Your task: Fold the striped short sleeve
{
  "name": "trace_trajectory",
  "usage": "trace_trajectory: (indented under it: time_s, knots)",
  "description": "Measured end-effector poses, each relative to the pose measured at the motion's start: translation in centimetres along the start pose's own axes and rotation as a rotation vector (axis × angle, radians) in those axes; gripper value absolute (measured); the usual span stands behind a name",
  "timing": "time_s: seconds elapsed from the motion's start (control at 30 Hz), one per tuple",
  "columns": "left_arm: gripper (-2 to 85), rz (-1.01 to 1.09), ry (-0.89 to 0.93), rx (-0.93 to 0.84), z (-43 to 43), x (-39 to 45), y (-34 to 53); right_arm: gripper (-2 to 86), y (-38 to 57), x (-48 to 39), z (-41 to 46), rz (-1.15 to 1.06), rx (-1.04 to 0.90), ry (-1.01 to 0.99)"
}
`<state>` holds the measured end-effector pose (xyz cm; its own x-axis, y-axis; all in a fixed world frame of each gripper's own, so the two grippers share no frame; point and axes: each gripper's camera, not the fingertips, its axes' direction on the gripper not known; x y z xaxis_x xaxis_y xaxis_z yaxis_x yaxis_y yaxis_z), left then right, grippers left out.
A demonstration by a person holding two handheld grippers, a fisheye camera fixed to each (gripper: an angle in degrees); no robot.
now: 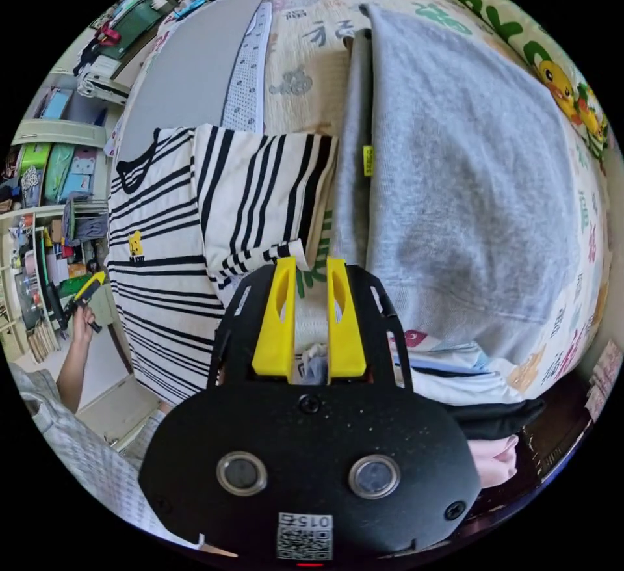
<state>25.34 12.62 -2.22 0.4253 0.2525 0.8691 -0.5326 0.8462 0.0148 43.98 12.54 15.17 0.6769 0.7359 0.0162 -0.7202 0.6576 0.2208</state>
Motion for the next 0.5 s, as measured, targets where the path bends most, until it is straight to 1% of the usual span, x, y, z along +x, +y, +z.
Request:
trace_trajectory:
  time_s: [0.1, 0.13, 0.2, 0.23, 0.27, 0.4, 0.5]
  knots:
    - [6.3, -0.094, 0.038, -0.038, 0.6, -0.7, 3.1, 7.6, -0.8, 0.2, 1.1, 0.015, -0.014, -0.100]
    - [6.3, -0.112, 0.041, -0.051, 0.8, -0.9, 3.9, 5.0, -1.0, -0.2, 1.5, -0.018, -0.051, -0.135]
    - [6.2, -0.130, 0.044, -0.067, 0.9, -1.2, 4.8, 2.6, -0.7, -1.7, 1.3, -0.082, -0.093, -0.019]
    - [6.2, -0.135, 0.047, -0.078, 1.0, -1.4, 5.3, 1.9, -0.1, -2.7, 1.2, -0.125, -0.123, 0.096]
    - [6.1, -0.136, 0.041, -0.090, 1.1, -1.7, 5.8, 1.5, 0.6, -3.2, 1.3, -0.155, -0.150, 0.160]
    - [6.1, -0.148, 0.002, -0.124, 1.6, -3.2, 7.8, 1.9, 1.3, -2.8, 0.9, -0.119, -0.163, 0.170]
    - [6.3, -0.187, 0.007, -0.134, 1.3, -5.0, 10.1, 4.3, 2.1, -3.3, -1.7, -0.106, -0.111, 0.174]
